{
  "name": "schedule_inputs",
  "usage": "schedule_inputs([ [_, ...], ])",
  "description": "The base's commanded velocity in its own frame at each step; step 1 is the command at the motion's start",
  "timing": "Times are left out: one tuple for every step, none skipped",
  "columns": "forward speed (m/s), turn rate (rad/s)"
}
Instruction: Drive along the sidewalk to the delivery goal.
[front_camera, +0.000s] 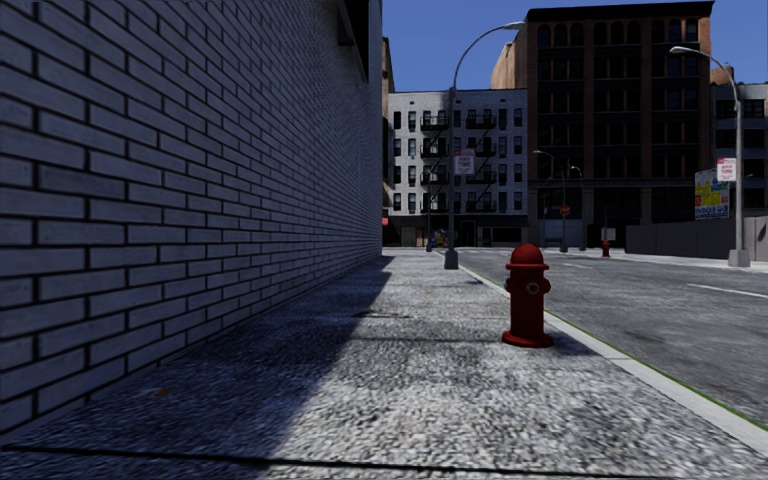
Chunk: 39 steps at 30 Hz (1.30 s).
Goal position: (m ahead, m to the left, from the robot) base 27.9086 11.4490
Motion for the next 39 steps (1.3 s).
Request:
schedule_inputs([
  [1.71,0.0],
  [1.75,0.0],
  [1.77,0.0],
  [1.77,0.0],
  [1.8,0.0],
  [2.0,0.0],
  [2.0,0.0],
  [2.0,0.0],
  [2.0,0.0],
  [2.0,0.0],
  [2.0,0.0],
  [2.0,0.0],
  [2.0,0.0],
  [2.0,0.0],
  [2.0,0.0],
  [2.0,0.0],
  [2.0,0.0],
  [2.0,0.0],
  [2.0,0.0],
  [2.0,0.0],
  [2.0,0.0],
  [2.0,0.0],
  [2.0,0.0],
  [2.0,0.0],
  [2.0,0.0],
  [2.0,0.0],
  [2.0,0.0],
  [2.0,0.0],
  [2.0,0.0],
  [2.0,0.0],
  [2.0,0.0],
  [2.0,0.0],
  [2.0,0.0],
  [2.0,0.0],
  [2.0,0.0],
  [2.0,-0.07],
  [2.0,-0.07],
  [2.0,-0.15],
  [2.0,-0.19],
])
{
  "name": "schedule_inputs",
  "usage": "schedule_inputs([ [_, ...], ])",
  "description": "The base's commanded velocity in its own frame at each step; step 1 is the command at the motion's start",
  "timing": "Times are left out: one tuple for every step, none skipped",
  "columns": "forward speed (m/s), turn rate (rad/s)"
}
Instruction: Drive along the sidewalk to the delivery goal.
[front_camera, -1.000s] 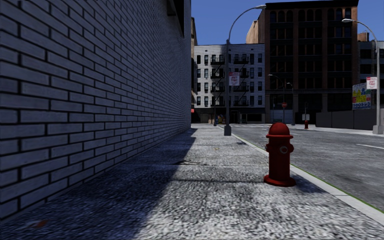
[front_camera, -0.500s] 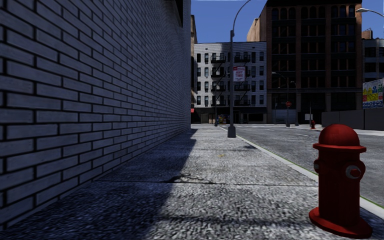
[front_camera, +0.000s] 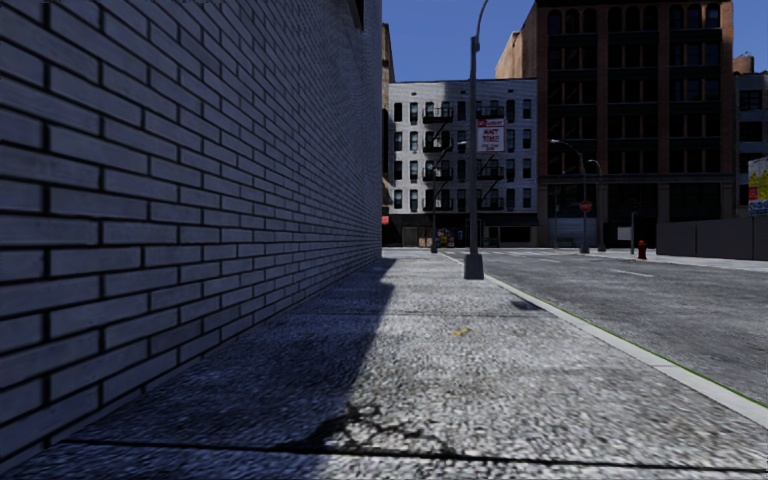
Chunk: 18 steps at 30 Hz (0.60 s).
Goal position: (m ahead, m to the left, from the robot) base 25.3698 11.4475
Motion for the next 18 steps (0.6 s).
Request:
schedule_inputs([
  [2.0,-0.2],
  [2.0,-0.2],
  [2.0,-0.21],
  [2.0,-0.21],
  [2.0,-0.21],
  [2.0,-0.13],
  [2.0,-0.13],
  [2.0,0.0],
  [2.0,0.0],
  [2.0,0.0],
  [2.0,0.0],
  [2.0,0.0],
  [2.0,0.0],
  [2.0,0.0],
  [2.0,0.0],
  [2.0,0.0],
  [2.0,0.0],
  [2.0,-0.02],
])
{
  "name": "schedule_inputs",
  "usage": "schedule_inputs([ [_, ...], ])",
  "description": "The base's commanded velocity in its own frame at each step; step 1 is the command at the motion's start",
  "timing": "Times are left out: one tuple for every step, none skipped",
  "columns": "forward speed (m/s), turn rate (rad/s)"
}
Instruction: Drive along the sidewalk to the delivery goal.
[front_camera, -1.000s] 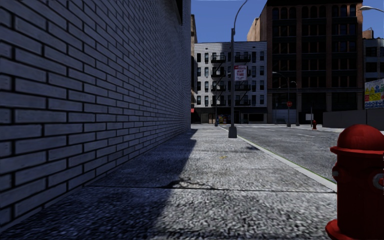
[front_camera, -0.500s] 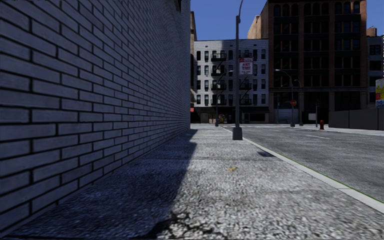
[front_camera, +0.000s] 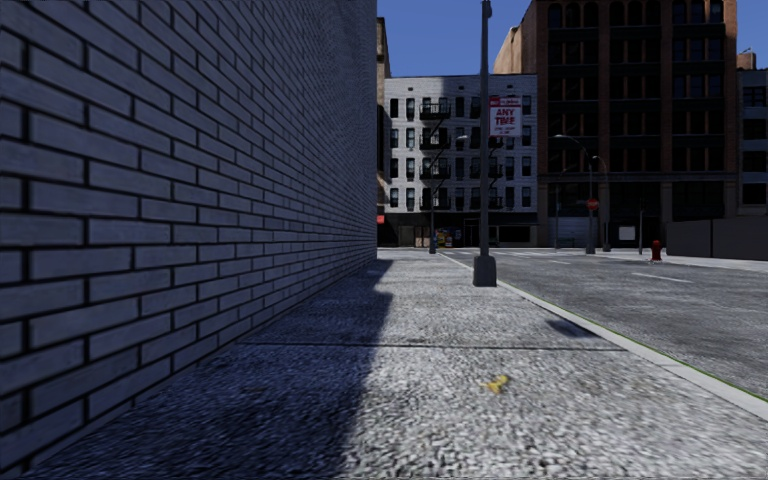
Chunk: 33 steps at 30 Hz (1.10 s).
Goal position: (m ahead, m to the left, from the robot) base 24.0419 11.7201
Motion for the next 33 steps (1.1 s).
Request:
schedule_inputs([
  [2.0,-0.18],
  [2.0,-0.18],
  [2.0,-0.26],
  [2.0,-0.28],
  [2.0,-0.28],
  [2.0,-0.28],
  [2.0,-0.29],
  [2.0,-0.29],
  [2.0,-0.29],
  [2.0,-0.29],
  [2.0,-0.29],
  [2.0,-0.27],
  [2.0,-0.15],
  [2.0,-0.01],
  [2.0,-0.01],
  [2.0,0.0],
  [2.0,0.0],
  [2.0,0.0],
  [2.0,0.0],
  [2.0,0.0],
  [2.0,0.0],
  [2.0,0.0],
  [2.0,0.0],
  [2.0,0.0],
  [2.0,0.0],
  [2.0,0.0],
  [2.0,0.0],
  [2.0,0.0],
  [2.0,0.0],
  [2.0,0.0],
  [2.0,0.0],
  [2.0,0.0],
  [2.0,0.0],
])
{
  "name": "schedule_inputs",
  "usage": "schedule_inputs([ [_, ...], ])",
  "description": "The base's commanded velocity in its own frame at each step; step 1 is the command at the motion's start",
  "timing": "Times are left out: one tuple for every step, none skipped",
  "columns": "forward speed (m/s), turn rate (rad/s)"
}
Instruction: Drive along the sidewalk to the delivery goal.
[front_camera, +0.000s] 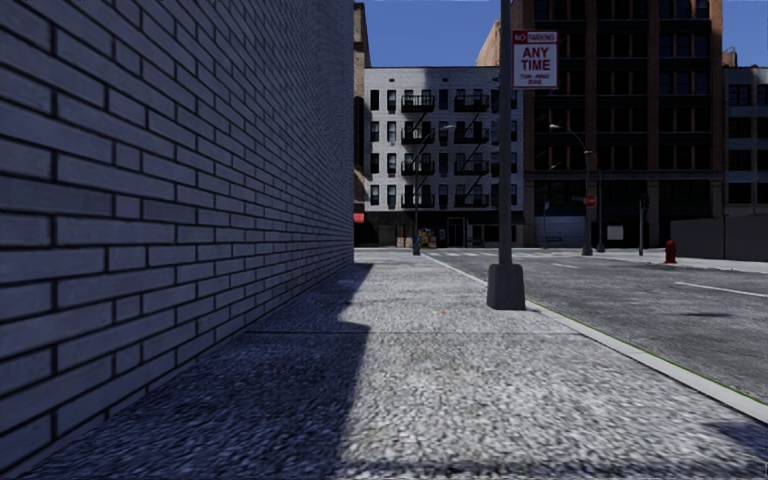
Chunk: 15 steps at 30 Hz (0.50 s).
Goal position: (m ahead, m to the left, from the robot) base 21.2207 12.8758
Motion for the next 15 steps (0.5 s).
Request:
schedule_inputs([
  [2.0,0.0],
  [2.0,0.0],
  [2.0,0.0],
  [2.0,0.0],
  [2.0,-0.01],
  [2.0,-0.14],
  [2.0,-0.14],
  [2.0,-0.2],
  [2.0,-0.23],
  [2.0,-0.24],
  [2.0,-0.24],
  [2.0,-0.24],
  [2.0,-0.24],
  [2.0,-0.24],
  [2.0,-0.24],
])
